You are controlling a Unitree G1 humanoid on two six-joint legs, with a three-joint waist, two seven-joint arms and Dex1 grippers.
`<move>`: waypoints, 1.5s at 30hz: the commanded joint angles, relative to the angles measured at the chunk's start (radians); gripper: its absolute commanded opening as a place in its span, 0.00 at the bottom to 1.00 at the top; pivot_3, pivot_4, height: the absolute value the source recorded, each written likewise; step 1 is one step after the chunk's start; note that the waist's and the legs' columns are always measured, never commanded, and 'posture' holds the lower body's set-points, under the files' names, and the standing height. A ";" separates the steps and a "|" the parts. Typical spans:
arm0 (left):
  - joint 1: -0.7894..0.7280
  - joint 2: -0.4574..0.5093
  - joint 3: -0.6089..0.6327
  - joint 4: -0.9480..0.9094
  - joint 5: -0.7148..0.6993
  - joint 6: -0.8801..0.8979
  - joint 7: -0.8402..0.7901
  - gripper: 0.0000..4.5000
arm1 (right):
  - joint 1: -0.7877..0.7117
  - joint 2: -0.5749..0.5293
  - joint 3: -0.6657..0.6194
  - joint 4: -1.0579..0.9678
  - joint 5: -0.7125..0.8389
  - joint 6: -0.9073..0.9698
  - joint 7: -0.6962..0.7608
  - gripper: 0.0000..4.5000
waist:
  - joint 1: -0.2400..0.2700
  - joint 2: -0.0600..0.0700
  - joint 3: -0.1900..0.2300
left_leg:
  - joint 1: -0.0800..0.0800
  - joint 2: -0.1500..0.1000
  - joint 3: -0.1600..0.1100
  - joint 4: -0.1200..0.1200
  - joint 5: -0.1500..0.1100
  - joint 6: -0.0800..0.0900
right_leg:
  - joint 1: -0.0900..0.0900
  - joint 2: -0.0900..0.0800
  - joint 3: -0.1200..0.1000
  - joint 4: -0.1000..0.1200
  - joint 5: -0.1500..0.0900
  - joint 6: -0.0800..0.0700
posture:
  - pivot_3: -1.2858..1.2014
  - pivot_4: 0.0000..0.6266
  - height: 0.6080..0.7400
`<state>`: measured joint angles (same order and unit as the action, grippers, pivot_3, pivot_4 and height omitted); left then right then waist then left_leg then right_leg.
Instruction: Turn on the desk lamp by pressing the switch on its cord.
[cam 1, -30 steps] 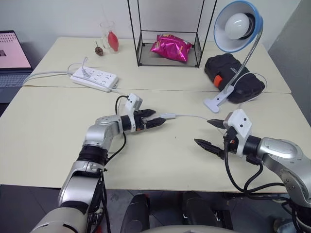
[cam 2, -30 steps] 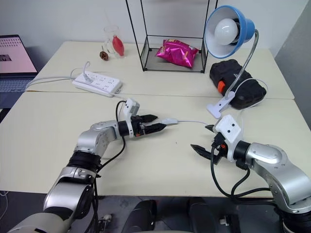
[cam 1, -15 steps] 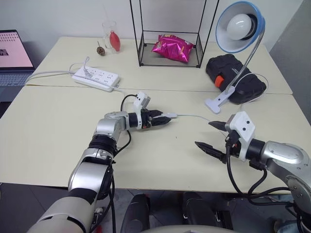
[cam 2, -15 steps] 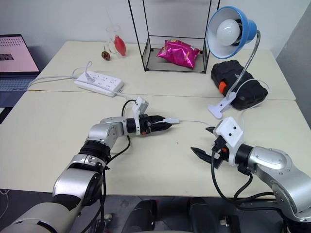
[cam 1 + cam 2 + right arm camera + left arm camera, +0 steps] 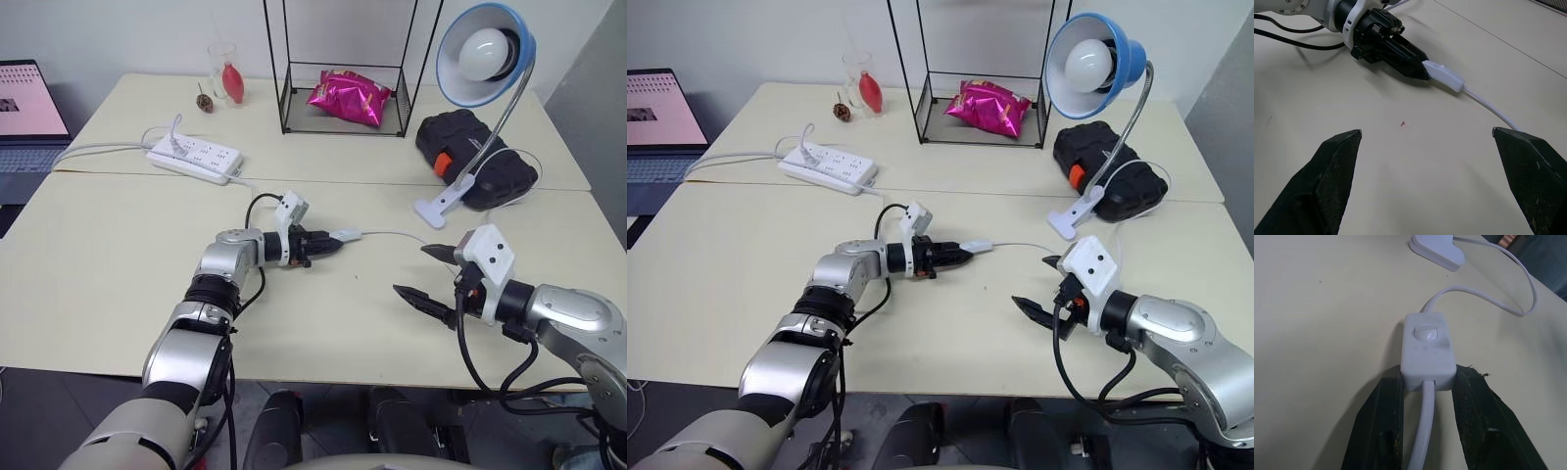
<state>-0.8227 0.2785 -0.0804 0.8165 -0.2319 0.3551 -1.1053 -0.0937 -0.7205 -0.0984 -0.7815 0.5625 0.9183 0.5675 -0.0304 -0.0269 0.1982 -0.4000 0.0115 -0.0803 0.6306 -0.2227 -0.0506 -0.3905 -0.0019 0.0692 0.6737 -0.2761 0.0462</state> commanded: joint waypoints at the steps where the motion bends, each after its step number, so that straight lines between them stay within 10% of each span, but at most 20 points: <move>1: 0.031 -0.016 -0.005 -0.046 0.030 -0.089 0.037 0.24 | -0.009 -0.001 -0.008 -0.023 0.007 -0.015 -0.010 1.00 | 0.000 0.000 0.000 | 0.000 0.000 0.000 0.000 0.000 0.000 | 0.000 0.000 0.000 0.000 0.000 0.000 | 0.52 0.24 1.00; 23: 0.318 0.087 -0.018 -0.733 0.002 -0.203 0.095 0.24 | -0.031 0.762 -0.106 0.223 0.623 0.118 -0.682 1.00 | -0.005 0.001 0.000 | 0.002 0.002 0.000 0.000 0.000 0.000 | -0.001 0.001 0.001 0.004 0.000 -0.001 | 0.52 0.24 1.00; 45: 0.331 0.104 -0.035 -0.804 -0.011 -0.147 0.123 0.24 | -0.161 0.805 -0.047 0.392 0.779 -0.026 -0.837 1.00 | -0.013 0.001 0.000 | -0.002 0.002 0.002 -0.002 0.000 0.000 | -0.006 0.001 0.001 0.004 0.000 -0.002 | 0.52 0.24 1.00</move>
<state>-0.4830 0.3776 -0.1145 0.0577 -0.2289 0.2126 -0.9908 -0.2495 0.0814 -0.1623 -0.3747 1.3145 0.9077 -0.2681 -0.0435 -0.0261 0.1978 -0.4020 0.0140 -0.0785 0.6289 -0.2224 -0.0501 -0.3962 -0.0008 0.0705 0.6782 -0.2766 0.0441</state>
